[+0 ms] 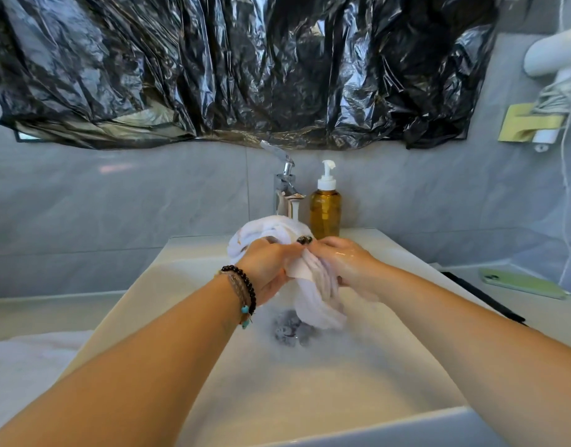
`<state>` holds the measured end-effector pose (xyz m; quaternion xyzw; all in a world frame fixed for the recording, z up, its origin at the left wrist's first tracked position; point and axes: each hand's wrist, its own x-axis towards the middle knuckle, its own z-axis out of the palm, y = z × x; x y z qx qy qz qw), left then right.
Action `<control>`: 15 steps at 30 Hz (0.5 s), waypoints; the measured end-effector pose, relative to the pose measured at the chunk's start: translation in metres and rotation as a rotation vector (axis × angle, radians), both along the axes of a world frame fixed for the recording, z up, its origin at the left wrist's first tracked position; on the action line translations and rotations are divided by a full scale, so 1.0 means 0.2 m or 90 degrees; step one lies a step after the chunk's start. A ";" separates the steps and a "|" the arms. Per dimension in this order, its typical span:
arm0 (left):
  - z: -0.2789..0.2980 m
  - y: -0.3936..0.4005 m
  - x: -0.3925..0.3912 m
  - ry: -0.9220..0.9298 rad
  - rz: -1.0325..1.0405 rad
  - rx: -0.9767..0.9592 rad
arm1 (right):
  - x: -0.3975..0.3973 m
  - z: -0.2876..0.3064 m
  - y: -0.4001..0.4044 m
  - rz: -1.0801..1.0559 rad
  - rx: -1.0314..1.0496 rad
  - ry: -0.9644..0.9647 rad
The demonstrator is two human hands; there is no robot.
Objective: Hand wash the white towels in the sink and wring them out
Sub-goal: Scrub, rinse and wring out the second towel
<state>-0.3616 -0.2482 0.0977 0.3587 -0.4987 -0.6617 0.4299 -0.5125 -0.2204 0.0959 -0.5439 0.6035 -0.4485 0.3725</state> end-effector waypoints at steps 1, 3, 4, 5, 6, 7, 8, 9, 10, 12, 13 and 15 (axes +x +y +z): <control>-0.01 0.00 -0.03 -0.026 0.010 -0.021 | -0.05 0.00 -0.01 0.002 0.015 -0.032; -0.01 0.01 -0.08 -0.076 0.050 -0.065 | -0.12 0.01 -0.01 -0.001 0.030 -0.115; 0.00 0.01 -0.11 -0.099 0.072 -0.082 | -0.15 0.01 -0.02 -0.016 0.037 -0.165; 0.02 0.01 -0.14 -0.111 0.095 -0.088 | -0.17 0.01 -0.03 -0.045 0.041 -0.208; 0.02 0.00 -0.16 -0.117 0.113 -0.084 | -0.19 0.02 -0.04 -0.084 0.037 -0.231; 0.03 -0.01 -0.18 -0.120 0.120 -0.071 | -0.20 0.03 -0.05 -0.135 0.026 -0.235; 0.04 -0.01 -0.19 -0.119 0.119 -0.054 | -0.22 0.04 -0.05 -0.189 0.009 -0.234; 0.04 -0.03 -0.19 -0.116 0.114 -0.036 | -0.24 0.04 -0.06 -0.237 -0.009 -0.229; 0.04 -0.03 -0.19 -0.110 0.106 -0.022 | -0.25 0.04 -0.07 -0.271 -0.024 -0.219; 0.02 -0.05 -0.16 -0.125 0.088 -0.006 | -0.26 0.04 -0.10 -0.305 -0.041 -0.190; 0.01 -0.05 -0.15 -0.134 0.077 -0.007 | -0.26 0.04 -0.11 -0.319 -0.051 -0.173; -0.01 -0.07 -0.12 -0.145 0.052 -0.023 | -0.26 0.04 -0.13 -0.348 -0.082 -0.137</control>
